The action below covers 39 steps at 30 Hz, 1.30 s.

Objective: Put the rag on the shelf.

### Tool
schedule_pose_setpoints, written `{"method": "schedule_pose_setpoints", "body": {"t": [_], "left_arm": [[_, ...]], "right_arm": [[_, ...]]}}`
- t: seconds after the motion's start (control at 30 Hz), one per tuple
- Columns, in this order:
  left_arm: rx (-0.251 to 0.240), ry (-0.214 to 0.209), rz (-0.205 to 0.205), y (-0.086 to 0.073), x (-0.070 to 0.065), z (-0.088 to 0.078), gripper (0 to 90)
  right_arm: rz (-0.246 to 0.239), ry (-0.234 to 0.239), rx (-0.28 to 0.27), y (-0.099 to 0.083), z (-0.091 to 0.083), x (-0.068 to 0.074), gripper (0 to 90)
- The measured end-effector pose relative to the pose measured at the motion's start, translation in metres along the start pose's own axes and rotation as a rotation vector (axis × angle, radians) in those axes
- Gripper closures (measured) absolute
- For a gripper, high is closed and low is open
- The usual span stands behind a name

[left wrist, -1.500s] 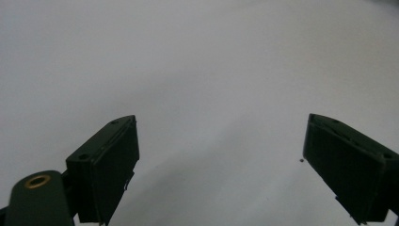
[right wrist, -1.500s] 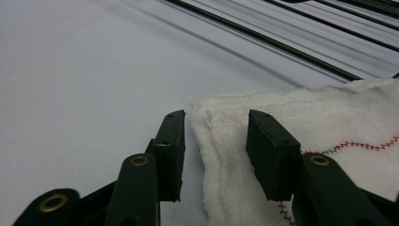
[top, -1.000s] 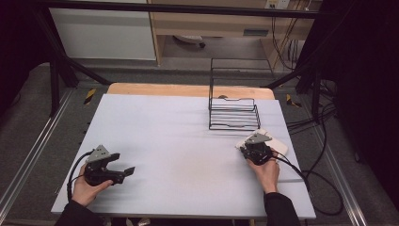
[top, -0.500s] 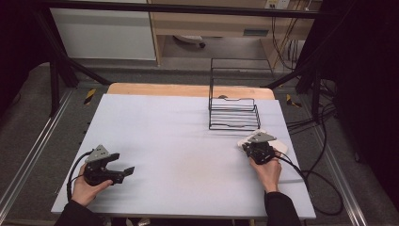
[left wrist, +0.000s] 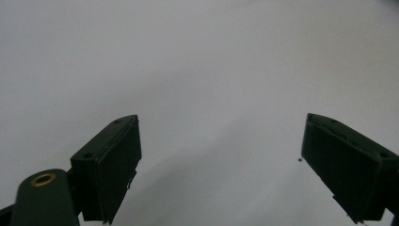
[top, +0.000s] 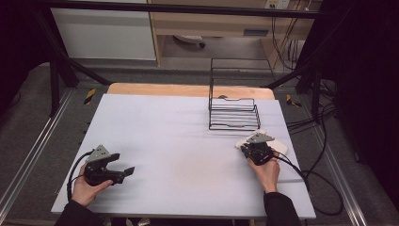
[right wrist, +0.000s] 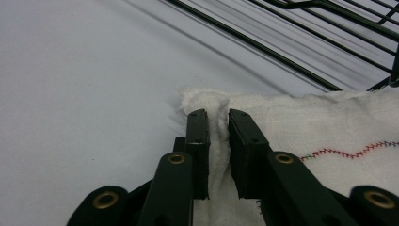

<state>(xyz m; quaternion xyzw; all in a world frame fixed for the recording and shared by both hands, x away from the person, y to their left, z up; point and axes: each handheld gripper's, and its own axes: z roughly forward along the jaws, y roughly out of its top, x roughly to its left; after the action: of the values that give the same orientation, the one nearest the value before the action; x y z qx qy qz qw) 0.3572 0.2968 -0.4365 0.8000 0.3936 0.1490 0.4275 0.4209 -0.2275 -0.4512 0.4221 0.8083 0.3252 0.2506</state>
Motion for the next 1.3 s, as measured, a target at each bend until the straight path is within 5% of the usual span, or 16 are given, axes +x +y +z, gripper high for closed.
{"method": "schedule_pose_setpoints", "body": {"t": [0.1, 0.5, 0.73, 1.03, 1.3], "left_arm": [[0.000, -0.001, 0.001, 0.000, -0.001, 0.000, 12.7], [-0.001, -0.002, 0.004, 0.000, -0.001, -0.001, 12.9], [-0.002, -0.002, 0.005, 0.000, -0.001, -0.001, 13.0], [-0.002, -0.003, 0.002, 0.000, -0.001, 0.000, 13.1], [-0.002, -0.004, 0.002, 0.000, -0.001, 0.000, 13.2]], "right_arm": [[0.010, 0.004, -0.004, -0.001, 0.000, 0.002, 70.6], [-0.039, -0.073, 0.016, -0.002, 0.002, 0.007, 68.0], [-0.036, -0.091, 0.025, -0.001, 0.003, 0.005, 80.0], [0.033, -0.066, 0.000, 0.000, -0.002, 0.001, 83.3], [0.070, 0.034, -0.054, 0.002, -0.019, 0.002, 83.9]]}}
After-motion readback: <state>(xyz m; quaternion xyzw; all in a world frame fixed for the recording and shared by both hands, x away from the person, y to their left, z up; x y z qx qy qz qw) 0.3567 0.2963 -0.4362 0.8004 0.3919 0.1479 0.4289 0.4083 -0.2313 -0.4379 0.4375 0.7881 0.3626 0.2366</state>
